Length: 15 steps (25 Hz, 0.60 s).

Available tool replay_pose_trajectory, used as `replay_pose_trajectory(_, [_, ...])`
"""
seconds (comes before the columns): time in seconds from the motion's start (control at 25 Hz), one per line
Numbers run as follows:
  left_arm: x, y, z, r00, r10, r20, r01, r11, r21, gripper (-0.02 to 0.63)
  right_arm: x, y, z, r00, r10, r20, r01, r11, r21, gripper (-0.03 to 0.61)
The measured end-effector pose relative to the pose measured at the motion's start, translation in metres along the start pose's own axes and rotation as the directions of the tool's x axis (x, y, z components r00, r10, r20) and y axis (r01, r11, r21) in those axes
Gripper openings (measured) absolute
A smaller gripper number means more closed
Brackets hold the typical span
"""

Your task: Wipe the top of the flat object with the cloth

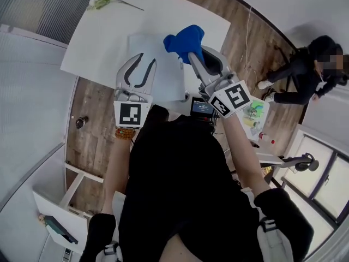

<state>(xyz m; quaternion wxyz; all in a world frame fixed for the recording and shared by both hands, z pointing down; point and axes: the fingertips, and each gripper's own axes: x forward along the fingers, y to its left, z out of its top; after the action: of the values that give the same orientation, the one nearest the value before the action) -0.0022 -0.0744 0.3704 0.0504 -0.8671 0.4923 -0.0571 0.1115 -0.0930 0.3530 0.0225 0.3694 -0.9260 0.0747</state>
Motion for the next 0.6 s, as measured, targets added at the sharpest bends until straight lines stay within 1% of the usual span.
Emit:
replay_pose_trajectory(0.12, [-0.001,-0.004,-0.005,1.000,-0.019,-0.017,0.019,1.000,-0.001,0.135,-0.006,-0.004,0.000,1.000,-0.027,-0.003,0.027,1.000,-0.002,0.094])
replay_pose_trajectory(0.32, [-0.005,-0.004,-0.012,0.999,-0.023,-0.036,0.022,0.999,-0.035,0.135,-0.008,-0.006,-0.005,0.999,-0.041,-0.028,0.041,0.999,-0.008,0.094])
replay_pose_trajectory(0.6, [-0.013,-0.013,-0.005,0.999,-0.041,-0.010,0.040,0.997,-0.059,0.135,-0.014,0.002,-0.008,0.998,-0.046,-0.037,0.045,0.999,-0.024,0.094])
